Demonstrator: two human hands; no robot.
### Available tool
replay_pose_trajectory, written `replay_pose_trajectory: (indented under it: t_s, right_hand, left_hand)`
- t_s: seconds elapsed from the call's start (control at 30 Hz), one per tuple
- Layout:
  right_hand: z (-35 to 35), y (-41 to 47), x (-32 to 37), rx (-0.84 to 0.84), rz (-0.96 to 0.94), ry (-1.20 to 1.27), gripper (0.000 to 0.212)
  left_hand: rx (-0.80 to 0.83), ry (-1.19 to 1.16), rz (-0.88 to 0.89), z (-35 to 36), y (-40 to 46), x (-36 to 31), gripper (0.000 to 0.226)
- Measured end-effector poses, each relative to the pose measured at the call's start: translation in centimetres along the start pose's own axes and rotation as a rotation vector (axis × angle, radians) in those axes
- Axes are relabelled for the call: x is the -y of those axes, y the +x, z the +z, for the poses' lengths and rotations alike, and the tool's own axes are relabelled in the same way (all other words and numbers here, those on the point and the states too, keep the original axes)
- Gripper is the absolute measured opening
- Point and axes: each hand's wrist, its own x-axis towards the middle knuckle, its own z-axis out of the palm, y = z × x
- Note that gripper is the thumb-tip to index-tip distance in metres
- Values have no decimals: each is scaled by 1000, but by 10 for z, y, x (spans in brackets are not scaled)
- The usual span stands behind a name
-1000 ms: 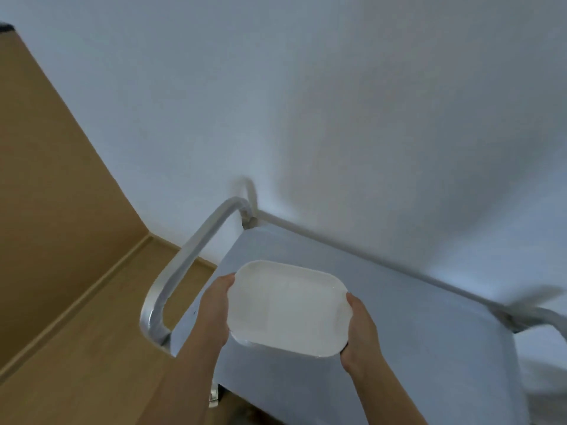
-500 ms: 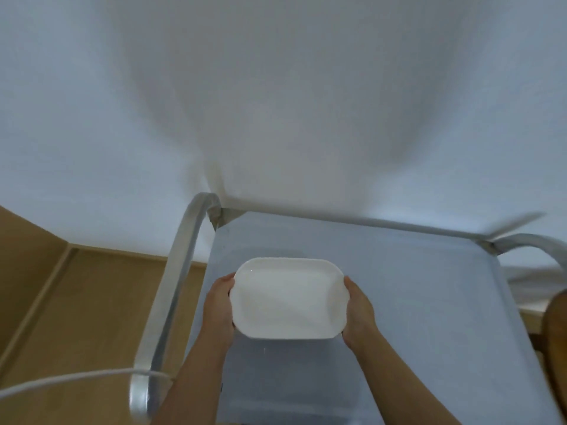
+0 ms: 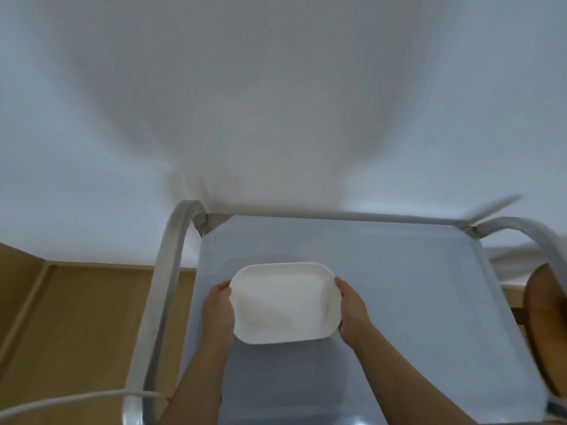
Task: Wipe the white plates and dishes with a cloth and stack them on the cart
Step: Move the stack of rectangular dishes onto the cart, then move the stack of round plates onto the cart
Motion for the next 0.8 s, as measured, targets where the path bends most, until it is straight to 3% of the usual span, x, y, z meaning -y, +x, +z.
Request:
replay_pose_trajectory:
  t_s: [0.1, 0.2, 0.43, 0.7, 0.8]
  right_hand:
    - [-9, -2, 4, -7, -156, -268, 31]
    - [-32, -9, 10, -6, -359, -591, 36]
    - [-132, -26, 24, -96, -597, -993, 48]
    - [-293, -60, 9, -305, -599, -848, 49]
    - [-362, -69, 2, -353, -656, -772, 28]
  left_hand:
    - [-117, 301, 240, 7, -12, -10, 35]
    - [-87, 467, 492, 26, -29, -19, 36]
    - [310, 958, 903, 109, -93, -17, 39]
    - [501, 1044, 1039, 231, -201, 30, 39]
    - [562, 1020, 1055, 279, -247, 58, 40]
